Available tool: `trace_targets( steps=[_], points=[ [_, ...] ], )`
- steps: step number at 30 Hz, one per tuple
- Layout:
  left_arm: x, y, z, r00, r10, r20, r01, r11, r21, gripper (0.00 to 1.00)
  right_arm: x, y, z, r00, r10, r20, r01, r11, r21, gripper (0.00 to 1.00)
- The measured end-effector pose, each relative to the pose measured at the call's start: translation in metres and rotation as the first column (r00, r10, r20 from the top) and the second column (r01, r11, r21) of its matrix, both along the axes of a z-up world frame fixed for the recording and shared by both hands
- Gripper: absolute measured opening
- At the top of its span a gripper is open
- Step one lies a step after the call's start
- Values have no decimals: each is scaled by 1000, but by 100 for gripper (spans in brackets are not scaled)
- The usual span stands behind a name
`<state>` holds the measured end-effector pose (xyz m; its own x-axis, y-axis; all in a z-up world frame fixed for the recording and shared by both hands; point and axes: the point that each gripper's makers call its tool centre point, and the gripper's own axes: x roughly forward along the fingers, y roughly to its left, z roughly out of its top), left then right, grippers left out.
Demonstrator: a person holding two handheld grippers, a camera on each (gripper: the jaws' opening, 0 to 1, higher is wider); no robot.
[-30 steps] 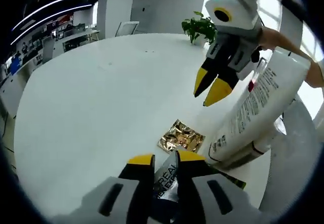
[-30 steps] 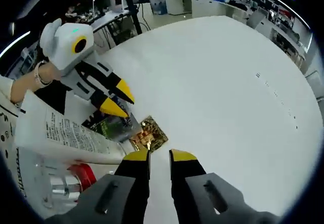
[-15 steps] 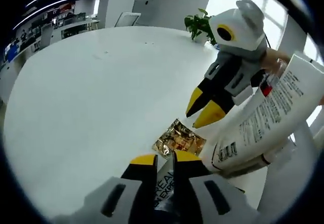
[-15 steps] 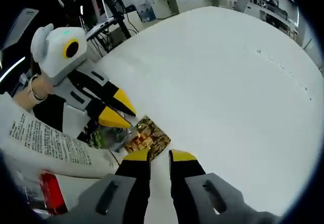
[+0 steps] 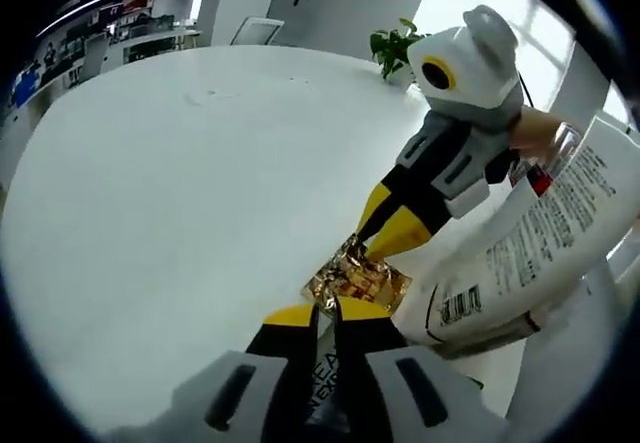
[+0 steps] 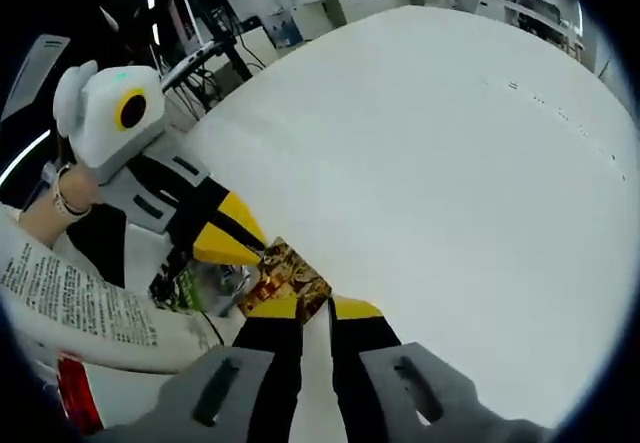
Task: Arrange the skincare products in the storage area until every visible bottle or jar stands upright without overlapping.
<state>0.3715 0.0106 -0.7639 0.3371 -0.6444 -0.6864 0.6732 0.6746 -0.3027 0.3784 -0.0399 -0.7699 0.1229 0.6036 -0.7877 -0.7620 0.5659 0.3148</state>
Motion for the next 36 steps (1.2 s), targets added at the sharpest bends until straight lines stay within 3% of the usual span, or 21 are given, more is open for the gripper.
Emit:
trace_targets(
  steps=[11,18,21,26,28,30,35,36],
  points=[
    [2,-3,2,1000,8,7,-8,1000,5,0,7,4,-3,994,-74,-86,83,992,97,6],
    [4,-2,2,1000,13,16,-14,1000,9,0,8,6,4,992,-83,-96,95,987,129,1],
    [6,-3,2,999,11,33,-11,1000,15,0,-8,10,16,995,-73,-74,82,987,137,1],
    [7,-3,7,999,24,44,-24,1000,-13,4,-18,17,26,997,-68,-42,74,983,166,1],
    [11,-2,11,997,41,59,-39,999,-29,4,-5,18,16,998,-64,-28,68,982,176,1],
    [15,2,15,995,54,88,-51,998,-27,2,4,17,20,998,-62,-12,64,981,181,1],
    [16,7,29,992,90,89,-83,993,-82,6,22,13,41,996,-68,64,55,980,189,1],
    [25,9,31,989,104,105,-94,991,-97,6,23,14,44,995,-68,76,52,979,195,1]
  ],
)
